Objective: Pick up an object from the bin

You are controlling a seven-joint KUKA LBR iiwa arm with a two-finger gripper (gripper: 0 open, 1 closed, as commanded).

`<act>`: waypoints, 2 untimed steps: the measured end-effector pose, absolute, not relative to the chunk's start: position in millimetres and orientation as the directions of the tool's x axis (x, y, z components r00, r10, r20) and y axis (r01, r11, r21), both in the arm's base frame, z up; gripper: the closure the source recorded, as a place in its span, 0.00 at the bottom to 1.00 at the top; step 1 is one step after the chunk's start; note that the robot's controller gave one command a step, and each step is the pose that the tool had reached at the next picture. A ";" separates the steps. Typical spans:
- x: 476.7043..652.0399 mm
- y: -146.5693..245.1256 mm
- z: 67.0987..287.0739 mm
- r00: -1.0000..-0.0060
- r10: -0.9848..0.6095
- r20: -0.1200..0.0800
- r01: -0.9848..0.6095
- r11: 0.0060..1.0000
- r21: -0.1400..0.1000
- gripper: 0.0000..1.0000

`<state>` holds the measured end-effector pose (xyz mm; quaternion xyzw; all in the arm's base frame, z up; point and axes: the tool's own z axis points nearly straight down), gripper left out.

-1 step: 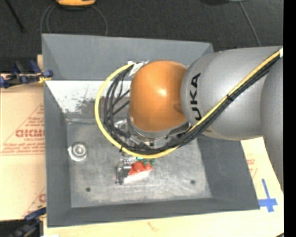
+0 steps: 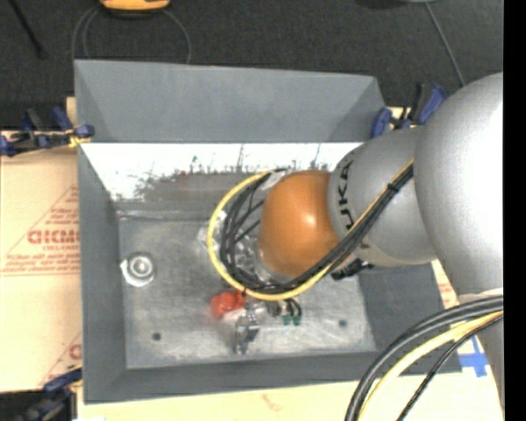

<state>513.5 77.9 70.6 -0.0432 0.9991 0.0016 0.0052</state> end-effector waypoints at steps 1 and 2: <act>515.6 79.7 76.0 -0.996 -0.084 -0.015 -0.084 0.996 0.004 1.00; 522.2 77.8 316.3 -0.946 -0.323 -0.013 -0.323 0.946 -0.003 1.00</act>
Offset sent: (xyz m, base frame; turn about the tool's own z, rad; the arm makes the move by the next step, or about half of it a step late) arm 0.0000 0.0000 0.0000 0.0000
